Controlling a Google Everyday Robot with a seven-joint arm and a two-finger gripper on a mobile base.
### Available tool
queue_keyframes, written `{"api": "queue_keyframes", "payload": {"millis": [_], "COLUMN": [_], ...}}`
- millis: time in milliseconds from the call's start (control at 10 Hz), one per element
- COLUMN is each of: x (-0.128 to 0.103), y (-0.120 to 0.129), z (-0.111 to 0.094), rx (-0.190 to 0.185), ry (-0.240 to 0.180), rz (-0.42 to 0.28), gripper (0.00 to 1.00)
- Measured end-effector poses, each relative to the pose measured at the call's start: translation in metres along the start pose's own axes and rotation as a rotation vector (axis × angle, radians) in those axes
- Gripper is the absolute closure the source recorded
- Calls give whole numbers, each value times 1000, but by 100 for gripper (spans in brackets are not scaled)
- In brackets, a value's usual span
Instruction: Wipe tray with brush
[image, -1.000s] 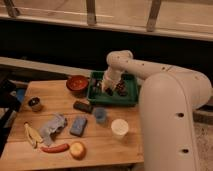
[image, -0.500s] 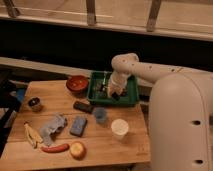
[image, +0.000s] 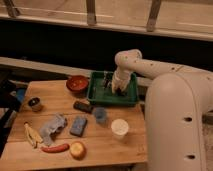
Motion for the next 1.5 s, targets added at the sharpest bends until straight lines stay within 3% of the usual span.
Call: {"api": "queue_keyframes", "payload": {"millis": [200, 500, 800, 1000, 1200, 1500], "x": [-10, 9, 34, 48, 39, 14], "y": [30, 52, 30, -4, -27, -25], "z": [3, 7, 4, 0, 0, 2], "rx": [-4, -4, 16, 40, 40, 36], "ry": [-4, 25, 64, 80, 70, 48], "rz": [-41, -81, -56, 4, 57, 56], "gripper": [100, 100, 100, 100, 100, 100]}}
